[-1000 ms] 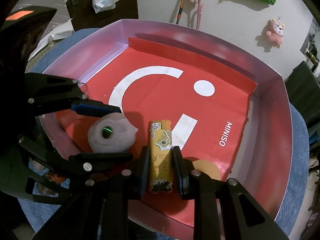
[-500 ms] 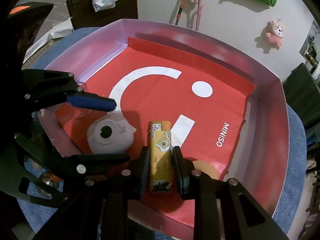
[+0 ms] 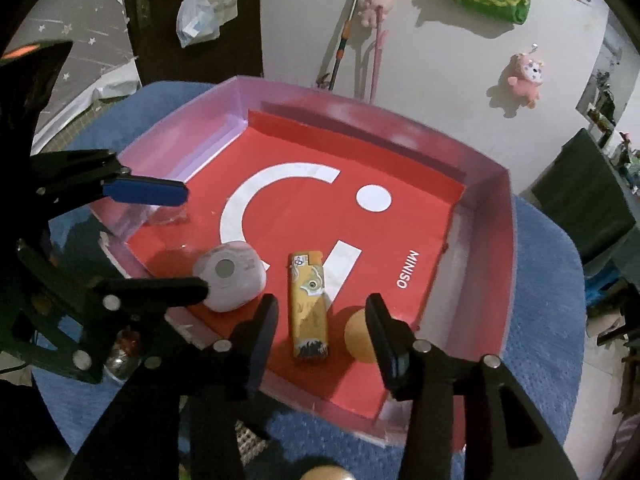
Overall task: Organize rigid objects
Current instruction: 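Open both grippers and withdraw them from the box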
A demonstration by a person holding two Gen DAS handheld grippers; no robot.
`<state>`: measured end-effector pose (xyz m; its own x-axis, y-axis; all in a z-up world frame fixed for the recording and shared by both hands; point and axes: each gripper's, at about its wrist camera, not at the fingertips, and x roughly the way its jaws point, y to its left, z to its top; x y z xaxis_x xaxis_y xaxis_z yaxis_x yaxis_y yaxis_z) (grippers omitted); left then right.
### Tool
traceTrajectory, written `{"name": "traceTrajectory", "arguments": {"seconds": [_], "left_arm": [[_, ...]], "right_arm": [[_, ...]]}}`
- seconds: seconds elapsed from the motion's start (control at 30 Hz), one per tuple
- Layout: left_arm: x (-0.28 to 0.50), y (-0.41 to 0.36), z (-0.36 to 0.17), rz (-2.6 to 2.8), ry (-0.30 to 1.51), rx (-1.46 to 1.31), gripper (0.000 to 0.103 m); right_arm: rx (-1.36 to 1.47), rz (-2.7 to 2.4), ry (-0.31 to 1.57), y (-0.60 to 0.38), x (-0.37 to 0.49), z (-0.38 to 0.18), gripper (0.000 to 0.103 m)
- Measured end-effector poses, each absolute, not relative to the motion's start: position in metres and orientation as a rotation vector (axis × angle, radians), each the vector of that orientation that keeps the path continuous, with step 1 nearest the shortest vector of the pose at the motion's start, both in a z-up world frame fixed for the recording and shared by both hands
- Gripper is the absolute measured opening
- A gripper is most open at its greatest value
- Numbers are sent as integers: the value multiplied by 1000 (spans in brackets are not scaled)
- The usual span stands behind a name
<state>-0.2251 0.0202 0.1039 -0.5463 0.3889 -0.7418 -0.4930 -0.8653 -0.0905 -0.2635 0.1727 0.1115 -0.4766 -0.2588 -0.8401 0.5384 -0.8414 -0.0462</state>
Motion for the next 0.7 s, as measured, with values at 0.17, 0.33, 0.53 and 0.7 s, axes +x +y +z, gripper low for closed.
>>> {"name": "traceTrajectory", "arguments": {"seconds": [0.17,0.33,0.53,0.7], "left_arm": [[-199,7,124,2453,96,-1030,79],[-172,-4,140,2530,73,-956,87],[-135,-14,150,2592,5,-878,93],[-106,-15,149,2654,0,-837,95]], "right_arm": [[1194,-2367,390,182,-243,132,62],[1117,-2424,340,191,-217,155,76],[1009,-2488,263,204,-176,183,88],[918,-2551,237,209,-134,196,98]]}}
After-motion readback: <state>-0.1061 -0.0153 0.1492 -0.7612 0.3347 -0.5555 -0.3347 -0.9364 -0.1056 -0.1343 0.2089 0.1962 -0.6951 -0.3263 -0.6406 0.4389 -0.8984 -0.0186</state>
